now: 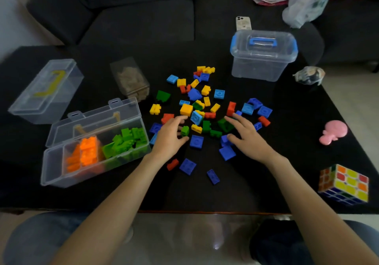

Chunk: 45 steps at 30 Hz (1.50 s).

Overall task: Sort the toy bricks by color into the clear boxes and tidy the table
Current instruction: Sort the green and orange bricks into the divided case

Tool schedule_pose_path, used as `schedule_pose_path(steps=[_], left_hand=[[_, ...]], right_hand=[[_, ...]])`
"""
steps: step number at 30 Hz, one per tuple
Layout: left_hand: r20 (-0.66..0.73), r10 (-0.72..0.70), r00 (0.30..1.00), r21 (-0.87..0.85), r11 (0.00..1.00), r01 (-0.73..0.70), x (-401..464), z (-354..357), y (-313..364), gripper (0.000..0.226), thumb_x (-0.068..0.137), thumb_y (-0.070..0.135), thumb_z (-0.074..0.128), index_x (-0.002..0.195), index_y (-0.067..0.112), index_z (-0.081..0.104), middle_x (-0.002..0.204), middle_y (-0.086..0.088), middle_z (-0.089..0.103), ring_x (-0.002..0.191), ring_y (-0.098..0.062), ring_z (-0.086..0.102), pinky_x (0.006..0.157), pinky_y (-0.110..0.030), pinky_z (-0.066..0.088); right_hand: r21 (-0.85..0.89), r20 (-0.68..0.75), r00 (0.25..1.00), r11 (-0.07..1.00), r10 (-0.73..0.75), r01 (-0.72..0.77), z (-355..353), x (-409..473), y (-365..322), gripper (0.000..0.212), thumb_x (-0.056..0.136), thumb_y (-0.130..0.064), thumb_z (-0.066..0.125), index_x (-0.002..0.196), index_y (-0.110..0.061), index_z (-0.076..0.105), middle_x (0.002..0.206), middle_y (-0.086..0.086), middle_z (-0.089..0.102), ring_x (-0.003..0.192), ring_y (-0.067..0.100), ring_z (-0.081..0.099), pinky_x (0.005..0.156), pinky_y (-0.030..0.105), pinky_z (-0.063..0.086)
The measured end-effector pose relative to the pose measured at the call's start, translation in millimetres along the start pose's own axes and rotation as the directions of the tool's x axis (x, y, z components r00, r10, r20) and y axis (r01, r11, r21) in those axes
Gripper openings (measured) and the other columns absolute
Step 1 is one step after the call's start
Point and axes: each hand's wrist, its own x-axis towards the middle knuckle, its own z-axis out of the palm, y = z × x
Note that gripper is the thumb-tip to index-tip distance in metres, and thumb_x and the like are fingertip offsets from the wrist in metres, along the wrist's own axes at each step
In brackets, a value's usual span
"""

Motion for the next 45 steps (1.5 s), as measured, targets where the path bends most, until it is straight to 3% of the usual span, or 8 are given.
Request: schedule_pose_path(steps=[9, 15, 22, 28, 32, 38, 42, 45], left_hand=[[0.011, 0.012, 1.0, 0.114, 0.993, -0.013, 6.6, -3.5, 2.0, 0.046, 0.086, 0.016, 0.066, 0.129, 0.023, 0.053, 0.119, 0.0, 0.063, 0.095, -0.016, 0.063, 0.083, -0.028, 0.05], [-0.016, 0.042, 0.999, 0.04, 0.998, -0.041, -1.6, -9.0, 5.7, 0.043, 0.085, 0.011, 0.066, 0.125, 0.021, 0.054, 0.116, 0.001, 0.063, 0.101, -0.013, 0.062, 0.088, -0.033, 0.053], [-0.252, 0.133, 0.958, -0.087, 0.983, -0.159, -47.8, -81.2, 2.4, 0.03, 0.089, 0.014, 0.062, 0.119, 0.019, 0.062, 0.114, 0.005, 0.057, 0.101, 0.001, 0.058, 0.086, -0.006, 0.041], [-0.246, -0.124, 0.961, -0.064, 0.992, 0.112, -68.7, -129.0, -62.7, 0.03, 0.091, 0.019, 0.06, 0.121, 0.025, 0.058, 0.105, 0.014, 0.068, 0.101, 0.004, 0.059, 0.09, -0.008, 0.041], [-0.189, -0.105, 0.976, 0.065, 0.991, 0.119, -68.5, -134.2, -71.4, 0.032, 0.093, 0.022, 0.057, 0.125, 0.021, 0.058, 0.112, 0.007, 0.067, 0.106, -0.003, 0.058, 0.089, -0.011, 0.038], [-0.348, 0.01, 0.937, 0.067, 0.998, 0.014, -68.8, -132.3, -38.5, 0.029, 0.097, 0.018, 0.045, 0.123, 0.018, 0.059, 0.117, 0.003, 0.062, 0.102, -0.005, 0.057, 0.084, -0.013, 0.041], [-0.124, 0.239, 0.963, 0.135, 0.966, -0.222, -50.9, -76.8, 9.9, 0.031, 0.093, 0.017, 0.05, 0.124, 0.018, 0.057, 0.12, 0.001, 0.06, 0.109, -0.01, 0.053, 0.089, -0.014, 0.037], [0.052, 0.223, 0.973, 0.19, 0.955, -0.229, -22.5, -27.0, 29.3, 0.045, 0.09, 0.021, 0.057, 0.135, 0.019, 0.047, 0.131, -0.001, 0.051, 0.12, -0.017, 0.045, 0.096, -0.026, 0.036]], right_hand=[[-0.293, -0.082, 0.997, 0.956, 0.002, -0.026, 1.4, 0.6, -10.5, 0.062, 0.092, -0.045, 0.052, 0.147, -0.029, 0.028, 0.151, 0.003, 0.027, 0.137, 0.026, 0.027, 0.11, 0.041, 0.031], [-0.464, -0.069, 0.997, 0.886, -0.038, 0.001, 15.4, 21.8, -32.1, 0.063, 0.09, -0.04, 0.056, 0.145, -0.028, 0.03, 0.152, 0.006, 0.027, 0.139, 0.03, 0.022, 0.111, 0.046, 0.025], [-0.478, -0.045, 0.994, 0.876, -0.098, 0.065, 36.7, 28.0, -49.6, 0.054, 0.09, -0.03, 0.057, 0.141, -0.03, 0.038, 0.148, 0.0, 0.035, 0.139, 0.027, 0.024, 0.11, 0.045, 0.025], [-0.461, -0.076, 0.989, 0.884, -0.126, 0.077, 57.3, 34.7, -65.7, 0.05, 0.09, -0.011, 0.049, 0.136, -0.031, 0.046, 0.141, -0.002, 0.044, 0.134, 0.023, 0.031, 0.105, 0.042, 0.029], [-0.476, -0.066, 0.99, 0.876, -0.122, 0.076, 58.3, 35.8, -69.5, 0.052, 0.09, -0.012, 0.051, 0.137, -0.031, 0.044, 0.142, -0.001, 0.043, 0.133, 0.024, 0.033, 0.103, 0.043, 0.032], [-0.416, -0.071, 0.994, 0.908, -0.083, 0.046, 48.8, 29.5, -62.1, 0.058, 0.088, -0.015, 0.061, 0.141, -0.028, 0.039, 0.144, 0.001, 0.04, 0.133, 0.027, 0.034, 0.106, 0.042, 0.036], [-0.359, -0.096, 0.993, 0.933, -0.069, 0.03, 37.4, 23.0, -49.7, 0.061, 0.086, -0.019, 0.065, 0.141, -0.026, 0.039, 0.142, 0.002, 0.042, 0.13, 0.025, 0.035, 0.105, 0.035, 0.035], [-0.327, -0.113, 0.993, 0.945, -0.039, -0.001, 25.6, 20.1, -41.6, 0.068, 0.083, -0.025, 0.07, 0.142, -0.026, 0.037, 0.142, 0.002, 0.04, 0.13, 0.024, 0.036, 0.104, 0.034, 0.036]])
